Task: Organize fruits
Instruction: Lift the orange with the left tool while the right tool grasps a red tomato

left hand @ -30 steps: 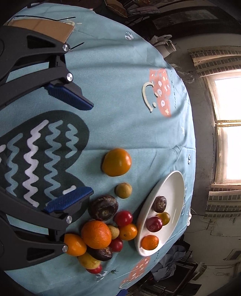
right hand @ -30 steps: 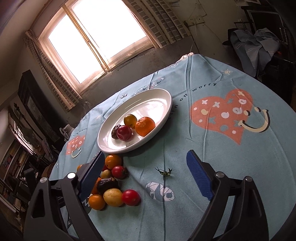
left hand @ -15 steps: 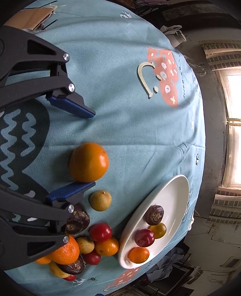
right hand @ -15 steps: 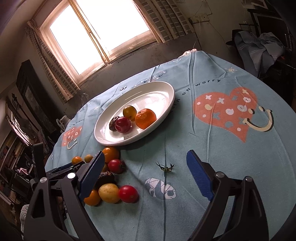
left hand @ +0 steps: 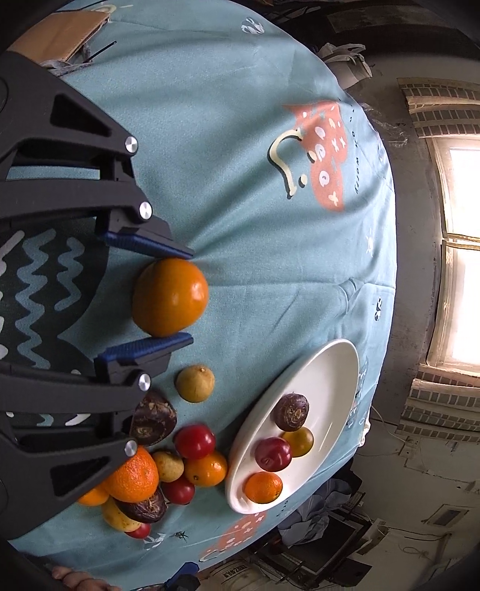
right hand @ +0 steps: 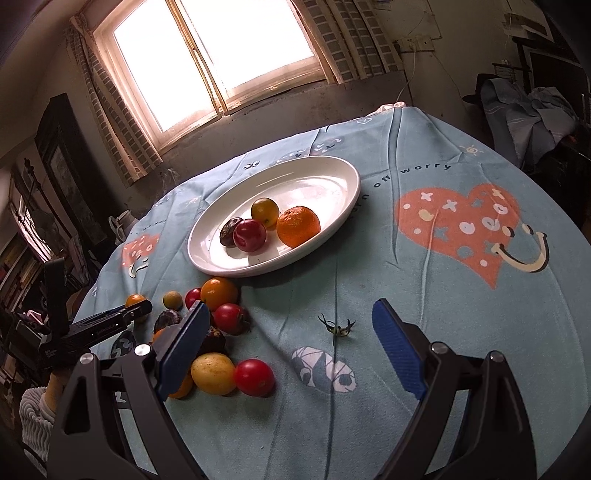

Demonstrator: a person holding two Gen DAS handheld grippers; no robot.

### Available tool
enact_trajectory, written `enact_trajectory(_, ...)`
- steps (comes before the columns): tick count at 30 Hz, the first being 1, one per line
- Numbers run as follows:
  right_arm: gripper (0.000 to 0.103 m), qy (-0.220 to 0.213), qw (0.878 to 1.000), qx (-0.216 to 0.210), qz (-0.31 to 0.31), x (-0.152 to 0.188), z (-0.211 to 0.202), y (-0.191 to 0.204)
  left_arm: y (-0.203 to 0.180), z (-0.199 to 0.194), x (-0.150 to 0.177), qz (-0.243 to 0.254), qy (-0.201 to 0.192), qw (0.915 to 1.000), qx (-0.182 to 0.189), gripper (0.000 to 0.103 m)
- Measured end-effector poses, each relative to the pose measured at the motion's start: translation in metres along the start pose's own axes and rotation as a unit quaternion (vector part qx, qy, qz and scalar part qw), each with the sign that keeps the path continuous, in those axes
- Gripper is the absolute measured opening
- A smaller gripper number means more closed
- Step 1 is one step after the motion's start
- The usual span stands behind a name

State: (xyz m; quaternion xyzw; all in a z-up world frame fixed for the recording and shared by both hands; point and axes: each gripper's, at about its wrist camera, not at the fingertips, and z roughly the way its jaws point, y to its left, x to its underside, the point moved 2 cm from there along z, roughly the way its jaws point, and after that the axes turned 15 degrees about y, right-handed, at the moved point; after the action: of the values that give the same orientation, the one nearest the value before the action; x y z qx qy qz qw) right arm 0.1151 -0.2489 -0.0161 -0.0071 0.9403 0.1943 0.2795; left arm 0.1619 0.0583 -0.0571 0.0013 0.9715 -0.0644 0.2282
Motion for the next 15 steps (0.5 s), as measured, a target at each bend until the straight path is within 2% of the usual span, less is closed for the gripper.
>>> enact_trajectory(5, 0.090, 0.008, 1.000, -0.006, -0.027, 0.006, -0.001, 0.010, 0.001, -0.006, 0.005, 0.001, -0.006, 1.0000, 0.001, 0.041)
enact_trajectory(10, 0.088, 0.028, 0.996, 0.012, -0.079, 0.017, 0.006, 0.028, 0.000, -0.004, 0.012, 0.007, 0.002, 0.9999, -0.008, 0.040)
enact_trajectory(12, 0.085, 0.037, 0.995, 0.023, -0.093, 0.020, 0.010, 0.033, 0.001, 0.000, 0.011, 0.007, 0.008, 0.9999, -0.010, 0.040)
enact_trajectory(15, 0.072, 0.057, 0.993, 0.019, -0.103, 0.026, 0.017, 0.034, 0.003, 0.001, 0.011, 0.003, 0.008, 0.9999, -0.007, 0.040)
